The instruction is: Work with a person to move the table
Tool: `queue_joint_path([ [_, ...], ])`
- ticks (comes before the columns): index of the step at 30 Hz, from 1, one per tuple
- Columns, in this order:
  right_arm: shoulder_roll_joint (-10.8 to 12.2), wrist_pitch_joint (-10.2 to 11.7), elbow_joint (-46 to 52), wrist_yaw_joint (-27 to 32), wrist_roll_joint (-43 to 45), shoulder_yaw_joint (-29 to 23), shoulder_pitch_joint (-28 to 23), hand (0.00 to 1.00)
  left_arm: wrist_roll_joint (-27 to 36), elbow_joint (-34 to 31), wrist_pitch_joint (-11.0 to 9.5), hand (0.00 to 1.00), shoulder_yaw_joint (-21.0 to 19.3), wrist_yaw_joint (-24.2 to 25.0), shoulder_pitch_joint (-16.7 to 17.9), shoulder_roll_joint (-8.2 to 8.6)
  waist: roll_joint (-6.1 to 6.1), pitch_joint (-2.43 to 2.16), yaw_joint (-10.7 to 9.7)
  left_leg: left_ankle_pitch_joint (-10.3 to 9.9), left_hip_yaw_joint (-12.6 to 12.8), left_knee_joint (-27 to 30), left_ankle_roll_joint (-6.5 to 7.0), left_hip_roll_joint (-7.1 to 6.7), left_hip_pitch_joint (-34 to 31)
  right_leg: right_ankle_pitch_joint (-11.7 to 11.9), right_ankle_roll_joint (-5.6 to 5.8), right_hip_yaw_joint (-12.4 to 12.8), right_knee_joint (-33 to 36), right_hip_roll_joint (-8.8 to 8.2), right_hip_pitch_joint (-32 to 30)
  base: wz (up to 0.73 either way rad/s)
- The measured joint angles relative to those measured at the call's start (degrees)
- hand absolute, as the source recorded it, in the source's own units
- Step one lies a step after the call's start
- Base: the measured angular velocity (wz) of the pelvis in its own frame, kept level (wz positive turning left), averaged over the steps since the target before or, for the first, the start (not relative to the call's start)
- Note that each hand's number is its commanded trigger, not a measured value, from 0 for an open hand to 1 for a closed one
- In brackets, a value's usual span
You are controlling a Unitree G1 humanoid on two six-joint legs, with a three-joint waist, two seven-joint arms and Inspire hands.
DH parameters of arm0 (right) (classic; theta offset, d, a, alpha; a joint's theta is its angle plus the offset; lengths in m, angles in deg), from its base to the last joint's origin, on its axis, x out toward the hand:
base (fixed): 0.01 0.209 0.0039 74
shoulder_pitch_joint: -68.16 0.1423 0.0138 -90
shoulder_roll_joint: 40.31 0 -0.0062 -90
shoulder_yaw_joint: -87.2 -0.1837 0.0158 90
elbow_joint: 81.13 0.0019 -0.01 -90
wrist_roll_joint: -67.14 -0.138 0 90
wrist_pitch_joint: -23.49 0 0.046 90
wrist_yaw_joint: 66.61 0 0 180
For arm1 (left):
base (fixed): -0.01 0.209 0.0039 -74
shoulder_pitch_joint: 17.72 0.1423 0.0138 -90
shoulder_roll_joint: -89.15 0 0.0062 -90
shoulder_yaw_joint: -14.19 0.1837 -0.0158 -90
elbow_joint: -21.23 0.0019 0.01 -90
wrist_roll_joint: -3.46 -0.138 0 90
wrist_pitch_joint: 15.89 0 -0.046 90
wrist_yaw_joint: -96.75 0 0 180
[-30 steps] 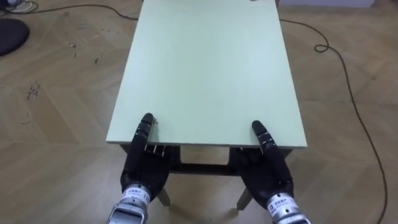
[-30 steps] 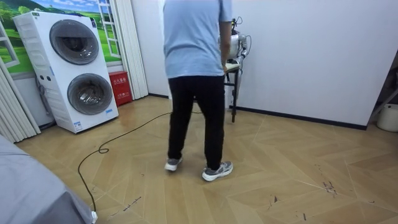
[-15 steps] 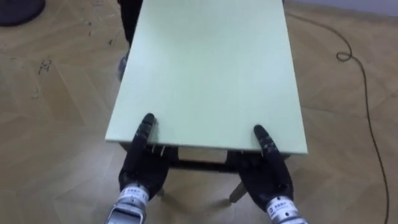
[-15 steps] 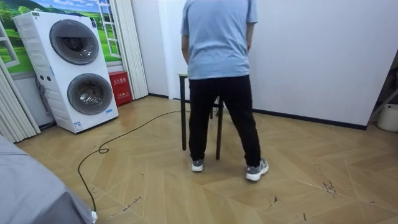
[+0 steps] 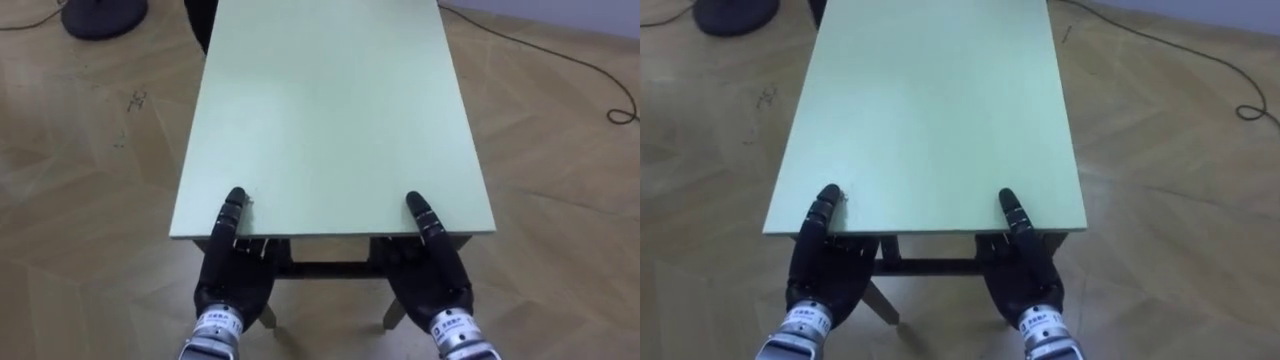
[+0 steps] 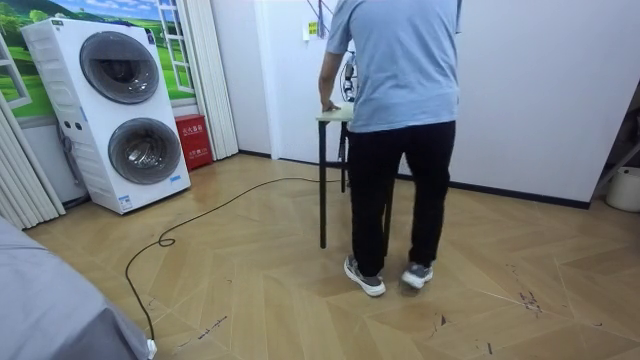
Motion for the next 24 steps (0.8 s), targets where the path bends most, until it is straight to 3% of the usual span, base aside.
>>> queue_joint_path([
  [4,0.1,-0.2,0.0,0.4,0.0,0.1,0.5,1.0,0.1,0.2,-0.4,1.0,0.1,0.0,0.2,0.56,0.22,-0.03,0.0,0.4,-1.0,0.1,0.62,-0.86,-0.4,-0.3,0.4,-0.9,0.5,-0.91,0.0,0.18],
  [8,0.2,-0.2,0.0,0.7,-0.1,0.2,0.5,1.0,0.3,0.3,-0.4,1.0,-0.1,0.0,0.4,0.98,0.28,-0.04,0.1,0.6,-1.9,0.2,1.47,-1.94,-0.3,-1.3,1.56,-1.6,3.4,-2.73,-0.2,0.25],
  [11,0.3,-0.2,0.0,0.8,-0.1,0.1,0.0,1.0,0.3,0.6,-0.3,1.0,0.0,0.0,0.4,1.01,0.27,-0.04,-0.7,0.5,-3.6,0.2,2.57,-3.89,-0.2,-2.8,2.84,-1.7,6.7,-4.74,-0.4,0.45],
  [13,0.2,-0.2,0.0,0.9,-0.1,0.0,-0.2,1.0,0.2,0.8,-0.3,1.0,0.1,0.0,0.4,1.01,0.2,-0.05,-2.2,0.8,-5.9,0.2,3.46,-5.22,-0.2,-3.6,3.58,-0.7,8.4,-5.89,-0.1,0.72],
  [15,0.3,0.0,0.0,0.9,-0.1,-0.1,-1.3,1.0,-0.2,1.2,-0.5,1.0,1.0,0.0,0.3,1.1,0.2,-0.05,-4.0,1.4,-9.6,0.2,4.36,-7.15,0.0,-4.4,3.87,3.0,10.9,-6.64,0.1,0.92],
  [17,0.5,0.0,0.0,0.9,0.2,-0.6,-2.4,1.0,-0.3,1.2,-0.5,1.0,1.3,0.0,0.3,0.57,0.12,-0.08,-5.2,1.5,-12.8,0.4,4.54,-7.95,0.3,-6.1,3.31,6.7,10.7,-5.64,0.0,0.78],
  [18,1.1,-0.1,0.0,0.9,0.5,-0.7,-2.4,1.0,-0.3,1.2,-0.5,1.0,1.1,0.0,0.1,0.0,-0.33,-0.02,-5.3,1.5,-13.9,0.3,4.54,-8.58,0.3,-6.3,2.65,8.8,6.6,-4.07,-0.1,0.44],
  [19,1.5,-0.1,0.0,0.9,0.6,-0.6,-2.5,1.0,-0.3,1.2,-0.5,1.0,1.0,0.0,0.0,-0.22,-0.84,-0.04,-5.4,1.5,-14.0,0.3,4.53,-9.16,0.2,-5.4,2.78,9.5,5.1,-3.45,-0.1,0.57],
  [20,1.4,0.0,0.0,0.8,0.6,-0.8,-2.7,1.0,-0.5,1.5,-0.3,1.0,1.0,-0.2,-0.1,0.1,-0.38,-0.11,-5.9,1.5,-15.3,0.2,4.5,-9.65,0.3,-5.6,3.13,9.6,5.4,-3.29,0.6,0.4],
  [24,1.4,0.1,0.0,0.8,0.5,-0.5,-2.6,1.0,-1.4,1.5,0.3,1.0,0.6,-0.2,-0.2,0.16,-0.5,-0.04,-3.2,1.7,-14.9,-0.9,4.1,-9.34,0.6,-5.5,2.85,9.4,4.4,-2.63,1.2,0.12],
])
